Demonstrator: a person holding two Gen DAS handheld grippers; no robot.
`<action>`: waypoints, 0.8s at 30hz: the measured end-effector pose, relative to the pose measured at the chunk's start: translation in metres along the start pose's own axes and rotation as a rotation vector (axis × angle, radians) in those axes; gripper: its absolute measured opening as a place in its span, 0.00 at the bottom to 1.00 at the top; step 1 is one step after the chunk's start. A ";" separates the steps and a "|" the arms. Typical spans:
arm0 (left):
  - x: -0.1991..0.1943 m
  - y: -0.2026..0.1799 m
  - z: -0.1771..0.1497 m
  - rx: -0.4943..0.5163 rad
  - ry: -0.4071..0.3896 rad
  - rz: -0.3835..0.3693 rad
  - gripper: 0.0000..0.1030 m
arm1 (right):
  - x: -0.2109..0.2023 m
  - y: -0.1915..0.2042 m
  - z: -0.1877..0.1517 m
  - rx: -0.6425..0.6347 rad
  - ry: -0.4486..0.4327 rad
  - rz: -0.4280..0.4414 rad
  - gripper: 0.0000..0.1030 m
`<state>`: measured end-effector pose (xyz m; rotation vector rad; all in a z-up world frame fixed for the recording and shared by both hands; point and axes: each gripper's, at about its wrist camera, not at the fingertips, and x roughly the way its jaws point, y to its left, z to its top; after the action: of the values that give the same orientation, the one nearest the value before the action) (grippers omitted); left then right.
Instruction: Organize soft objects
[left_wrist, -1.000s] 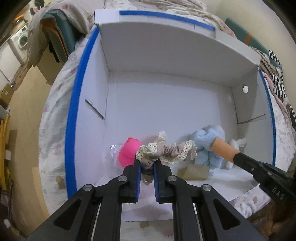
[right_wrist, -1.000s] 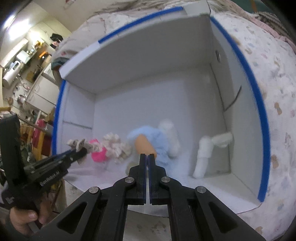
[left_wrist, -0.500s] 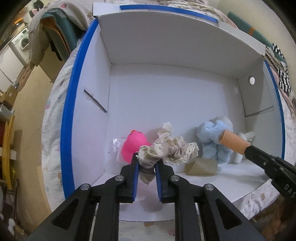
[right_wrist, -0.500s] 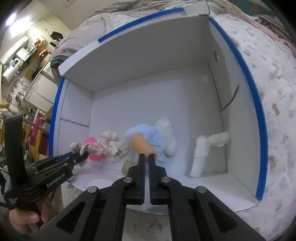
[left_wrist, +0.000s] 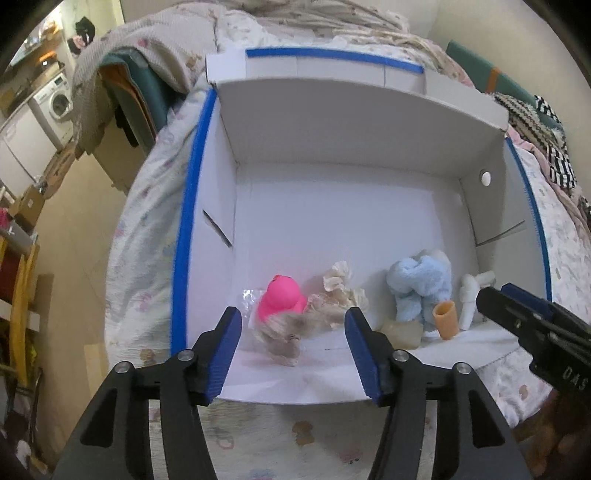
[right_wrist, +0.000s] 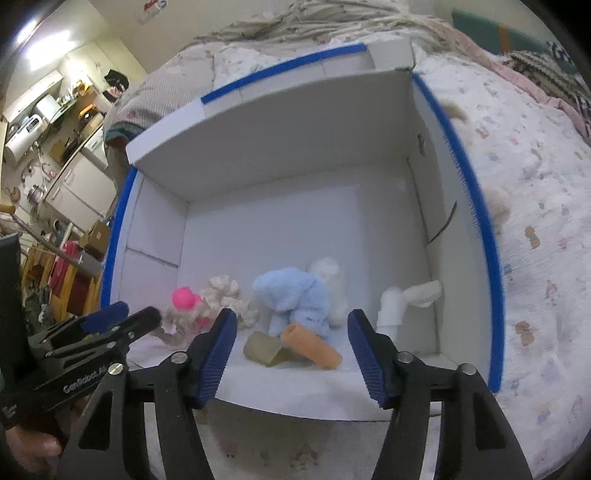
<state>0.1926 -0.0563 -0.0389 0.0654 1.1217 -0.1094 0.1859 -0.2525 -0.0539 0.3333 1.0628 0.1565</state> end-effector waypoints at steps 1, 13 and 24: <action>-0.004 0.000 -0.001 0.004 -0.011 0.003 0.54 | -0.003 -0.001 -0.001 0.001 -0.004 0.000 0.67; -0.062 0.008 -0.019 0.008 -0.157 0.022 0.57 | -0.049 0.012 -0.009 0.010 -0.127 -0.019 1.00; -0.106 0.041 -0.064 -0.112 -0.280 0.026 0.75 | -0.091 0.028 -0.052 -0.054 -0.237 -0.084 1.00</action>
<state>0.0953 -0.0025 0.0287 -0.0348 0.8451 -0.0309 0.0971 -0.2421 0.0084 0.2511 0.8348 0.0680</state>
